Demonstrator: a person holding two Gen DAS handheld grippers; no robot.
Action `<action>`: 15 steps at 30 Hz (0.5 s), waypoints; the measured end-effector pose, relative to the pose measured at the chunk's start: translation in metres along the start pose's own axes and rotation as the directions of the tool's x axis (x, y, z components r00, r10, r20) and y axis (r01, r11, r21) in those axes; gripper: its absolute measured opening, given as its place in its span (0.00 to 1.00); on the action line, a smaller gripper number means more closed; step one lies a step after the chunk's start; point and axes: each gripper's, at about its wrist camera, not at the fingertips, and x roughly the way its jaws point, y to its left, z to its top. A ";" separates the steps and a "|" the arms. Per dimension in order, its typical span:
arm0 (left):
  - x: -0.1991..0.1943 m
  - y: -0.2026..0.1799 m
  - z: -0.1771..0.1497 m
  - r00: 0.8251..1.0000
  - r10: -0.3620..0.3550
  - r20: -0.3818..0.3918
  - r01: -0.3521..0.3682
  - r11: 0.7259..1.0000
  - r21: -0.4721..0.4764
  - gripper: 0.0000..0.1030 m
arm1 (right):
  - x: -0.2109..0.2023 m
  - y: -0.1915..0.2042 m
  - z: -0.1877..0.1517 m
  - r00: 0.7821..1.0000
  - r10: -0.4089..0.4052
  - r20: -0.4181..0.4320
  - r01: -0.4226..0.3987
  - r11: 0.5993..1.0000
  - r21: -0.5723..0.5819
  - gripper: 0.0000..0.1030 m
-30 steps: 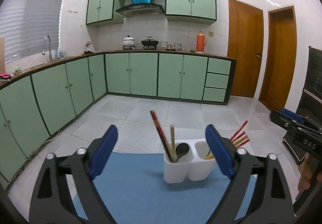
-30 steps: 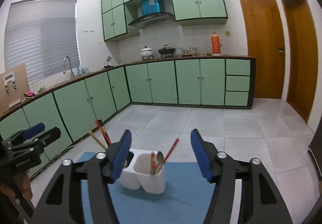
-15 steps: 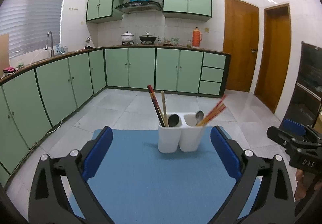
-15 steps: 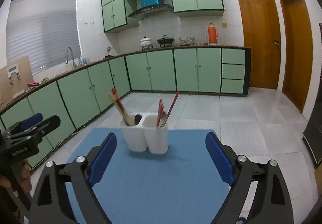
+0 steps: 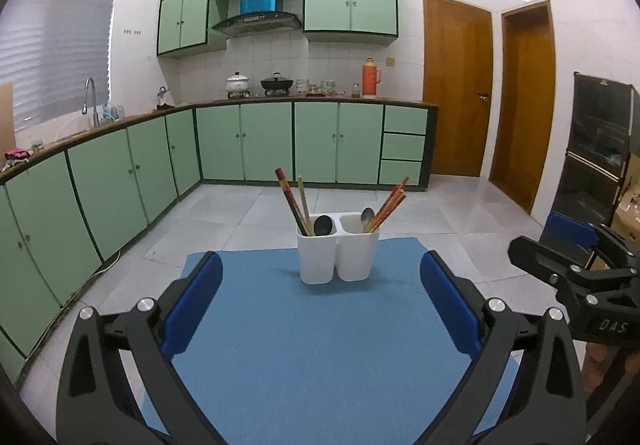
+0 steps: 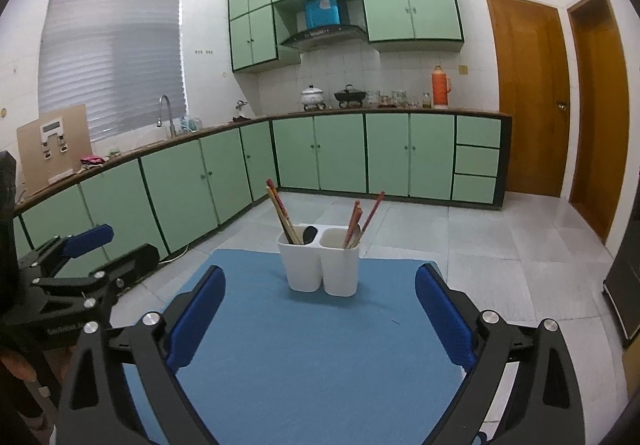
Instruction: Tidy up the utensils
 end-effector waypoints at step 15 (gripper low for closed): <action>-0.041 -0.006 -0.001 0.998 -0.004 0.059 0.004 1.000 0.011 0.93 | -0.031 0.016 0.005 0.998 0.031 0.049 -0.030 0.999 -0.022 0.91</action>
